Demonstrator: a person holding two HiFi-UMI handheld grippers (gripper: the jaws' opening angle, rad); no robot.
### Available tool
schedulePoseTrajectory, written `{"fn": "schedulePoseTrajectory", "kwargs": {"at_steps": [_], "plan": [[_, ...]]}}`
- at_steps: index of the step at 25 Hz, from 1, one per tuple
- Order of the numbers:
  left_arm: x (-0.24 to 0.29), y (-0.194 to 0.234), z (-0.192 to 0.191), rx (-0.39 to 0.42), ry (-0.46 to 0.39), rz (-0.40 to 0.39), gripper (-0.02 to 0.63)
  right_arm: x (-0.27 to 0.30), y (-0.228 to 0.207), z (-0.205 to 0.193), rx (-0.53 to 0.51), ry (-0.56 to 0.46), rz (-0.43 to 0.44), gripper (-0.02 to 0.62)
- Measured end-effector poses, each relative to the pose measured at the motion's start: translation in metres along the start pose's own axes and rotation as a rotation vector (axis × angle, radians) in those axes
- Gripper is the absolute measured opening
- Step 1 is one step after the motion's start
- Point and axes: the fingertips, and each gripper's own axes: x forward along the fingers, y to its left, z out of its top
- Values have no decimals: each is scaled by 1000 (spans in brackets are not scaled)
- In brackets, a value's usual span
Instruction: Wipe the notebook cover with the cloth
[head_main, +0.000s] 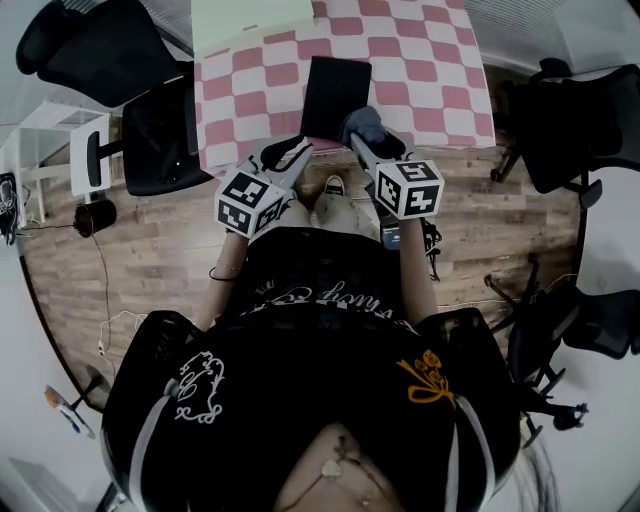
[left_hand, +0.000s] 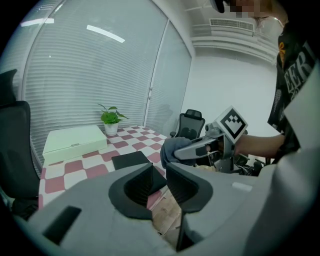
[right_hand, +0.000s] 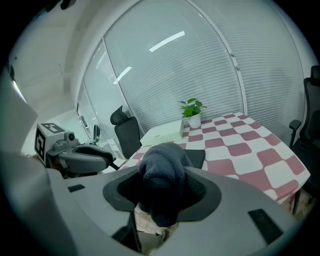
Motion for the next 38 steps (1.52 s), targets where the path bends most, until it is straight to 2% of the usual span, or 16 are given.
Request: {"fn": "schedulePoseTrajectory", "kwargs": {"at_steps": [6, 10, 14, 17, 24, 31, 38], "plan": [[-19, -6, -4, 18, -4, -11, 83, -3, 11, -5, 2, -2, -16, 167], [-47, -5, -15, 28, -21, -7, 81, -4, 35, -11, -6, -4, -31, 167], [-90, -11, -30, 43, -40, -13, 83, -11, 75, -23, -16, -22, -42, 167], [-129, -15, -49, 79, -40, -18, 81, -19, 117, -44, -3, -29, -47, 167], [-195, -34, -84, 90, -71, -60, 83, -44, 193, -93, 25, -34, -67, 167], [-224, -66, -105, 91, -89, -131, 83, -74, 237, -114, 11, -67, -92, 167], [-231, -104, -113, 118, -90, -176, 83, -99, 252, -130, -25, -59, -89, 167]]}}
